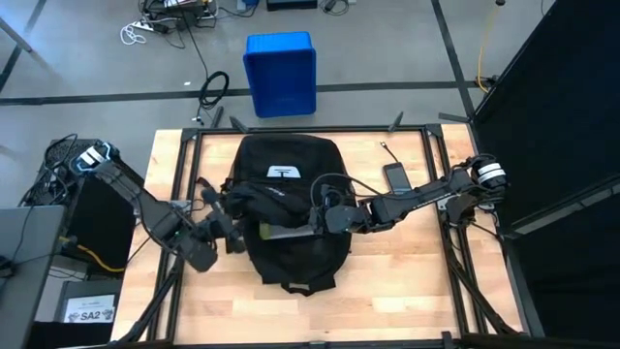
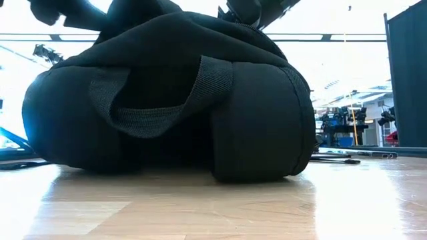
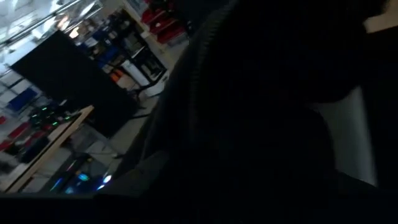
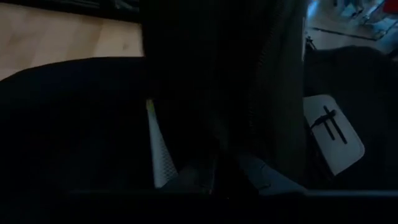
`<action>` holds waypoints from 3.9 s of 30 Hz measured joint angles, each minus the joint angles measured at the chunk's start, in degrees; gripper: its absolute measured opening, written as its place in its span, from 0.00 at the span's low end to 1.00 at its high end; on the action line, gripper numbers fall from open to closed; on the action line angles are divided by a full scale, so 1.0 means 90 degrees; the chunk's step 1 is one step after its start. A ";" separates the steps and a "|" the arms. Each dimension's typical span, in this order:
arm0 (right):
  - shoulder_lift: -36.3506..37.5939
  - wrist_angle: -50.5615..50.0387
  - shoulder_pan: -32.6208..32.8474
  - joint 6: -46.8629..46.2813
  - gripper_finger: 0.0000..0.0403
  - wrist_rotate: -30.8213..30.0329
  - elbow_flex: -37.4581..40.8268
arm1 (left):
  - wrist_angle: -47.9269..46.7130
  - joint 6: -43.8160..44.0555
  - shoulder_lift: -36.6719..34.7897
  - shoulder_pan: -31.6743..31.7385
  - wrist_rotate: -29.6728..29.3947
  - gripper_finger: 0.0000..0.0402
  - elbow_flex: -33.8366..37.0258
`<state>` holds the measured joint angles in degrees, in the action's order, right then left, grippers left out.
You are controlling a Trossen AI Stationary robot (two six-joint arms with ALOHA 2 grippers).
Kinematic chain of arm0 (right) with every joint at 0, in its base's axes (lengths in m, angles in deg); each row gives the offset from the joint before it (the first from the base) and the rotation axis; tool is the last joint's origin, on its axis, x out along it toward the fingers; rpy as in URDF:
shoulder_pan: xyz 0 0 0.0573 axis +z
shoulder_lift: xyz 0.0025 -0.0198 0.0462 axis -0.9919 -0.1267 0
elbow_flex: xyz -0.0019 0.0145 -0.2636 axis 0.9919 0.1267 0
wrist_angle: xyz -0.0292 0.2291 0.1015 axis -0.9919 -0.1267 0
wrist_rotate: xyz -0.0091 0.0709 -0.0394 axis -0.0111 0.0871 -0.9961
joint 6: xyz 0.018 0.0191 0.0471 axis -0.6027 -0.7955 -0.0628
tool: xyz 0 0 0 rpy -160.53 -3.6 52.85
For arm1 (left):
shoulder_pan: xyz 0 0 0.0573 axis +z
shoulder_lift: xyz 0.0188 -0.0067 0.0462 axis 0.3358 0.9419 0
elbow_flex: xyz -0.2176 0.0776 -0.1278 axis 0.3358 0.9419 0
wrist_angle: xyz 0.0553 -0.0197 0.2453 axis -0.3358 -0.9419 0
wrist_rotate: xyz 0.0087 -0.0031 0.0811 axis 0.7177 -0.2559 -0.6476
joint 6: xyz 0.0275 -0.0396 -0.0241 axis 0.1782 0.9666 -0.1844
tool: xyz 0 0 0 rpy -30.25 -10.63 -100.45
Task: Unpack backpack
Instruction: Put the black cellphone into the backpack
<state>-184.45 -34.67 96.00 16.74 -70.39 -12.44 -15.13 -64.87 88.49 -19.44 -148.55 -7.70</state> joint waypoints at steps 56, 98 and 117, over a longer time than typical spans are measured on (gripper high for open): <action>0.2046 -0.8813 -0.1314 -0.7614 0.60 -0.1736 0.1057 | 0.6455 -0.2736 0.0429 0.3516 0.3937 0.00 0.1821; 0.2067 -0.4074 -0.5714 -0.3065 0.92 0.1505 0.3842 | 0.6207 -0.2833 0.0429 0.3516 0.4500 0.00 0.1819; 0.2033 -0.5156 -0.5778 -0.2313 0.82 0.1394 0.2909 | 0.6197 -0.2833 0.0429 0.3513 0.4728 0.00 0.1819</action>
<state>-166.15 -81.07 44.00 -4.08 -57.84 13.74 40.65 -90.37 92.36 12.18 -105.99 8.67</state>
